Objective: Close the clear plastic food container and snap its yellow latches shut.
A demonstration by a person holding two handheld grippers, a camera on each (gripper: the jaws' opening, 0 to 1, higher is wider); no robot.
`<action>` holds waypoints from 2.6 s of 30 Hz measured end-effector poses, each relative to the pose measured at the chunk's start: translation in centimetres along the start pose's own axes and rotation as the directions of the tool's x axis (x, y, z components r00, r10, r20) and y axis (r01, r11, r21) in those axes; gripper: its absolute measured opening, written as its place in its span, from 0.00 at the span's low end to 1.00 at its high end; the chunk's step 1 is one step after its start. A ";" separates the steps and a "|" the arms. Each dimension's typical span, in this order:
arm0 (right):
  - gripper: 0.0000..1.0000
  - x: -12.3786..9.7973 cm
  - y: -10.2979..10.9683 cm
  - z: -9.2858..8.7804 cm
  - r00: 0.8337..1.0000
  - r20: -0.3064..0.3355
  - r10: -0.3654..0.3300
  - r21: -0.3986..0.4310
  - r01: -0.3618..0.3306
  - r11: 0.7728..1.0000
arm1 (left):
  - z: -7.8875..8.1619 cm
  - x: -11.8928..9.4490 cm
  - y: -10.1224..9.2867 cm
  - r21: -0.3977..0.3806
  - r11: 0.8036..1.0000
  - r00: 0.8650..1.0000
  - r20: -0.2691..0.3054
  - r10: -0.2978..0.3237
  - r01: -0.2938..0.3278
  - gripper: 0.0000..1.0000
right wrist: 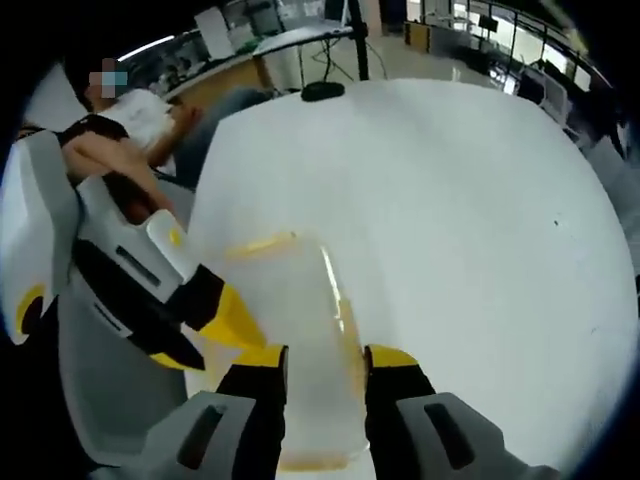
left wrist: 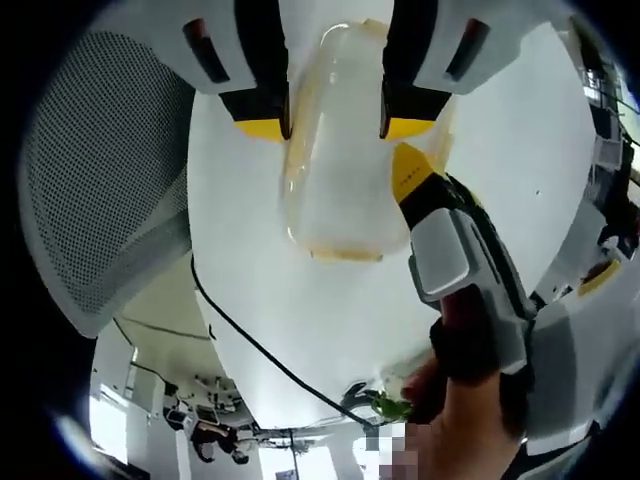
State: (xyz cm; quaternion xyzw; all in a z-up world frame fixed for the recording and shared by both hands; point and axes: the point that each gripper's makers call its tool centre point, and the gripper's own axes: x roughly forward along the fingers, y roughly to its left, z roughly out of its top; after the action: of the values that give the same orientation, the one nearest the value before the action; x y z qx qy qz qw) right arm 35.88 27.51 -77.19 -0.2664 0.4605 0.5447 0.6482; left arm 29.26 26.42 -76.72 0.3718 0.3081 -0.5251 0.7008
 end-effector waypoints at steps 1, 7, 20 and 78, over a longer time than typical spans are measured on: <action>0.29 0.0 0.0 0.0 1.000 0.000 -0.002 0.006 0.002 1.000 | 0.0 0.0 0.0 0.004 1.000 1.000 -0.002 -0.002 0.002 0.37; 0.29 0.0 0.3 0.1 1.000 -0.017 -0.014 0.007 0.014 1.000 | 0.1 0.0 -0.2 -0.012 1.000 1.000 0.003 -0.029 0.029 0.42; 0.69 0.6 1.3 -0.8 0.999 -0.017 -0.035 -0.009 0.035 0.999 | 0.5 -0.5 -1.3 0.013 0.992 0.990 0.056 -0.129 0.129 0.78; 0.74 -1.6 3.5 -4.2 0.995 -0.050 -0.084 -0.279 0.067 0.958 | -3.1 -0.6 1.8 0.034 0.977 0.977 -0.044 -0.207 0.209 0.94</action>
State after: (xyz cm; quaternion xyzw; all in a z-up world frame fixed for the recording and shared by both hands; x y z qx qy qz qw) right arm 31.27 24.18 -77.08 -0.3883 0.3888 0.5704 0.6105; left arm 30.70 29.63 -77.50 0.3613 0.3493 -0.5937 0.6285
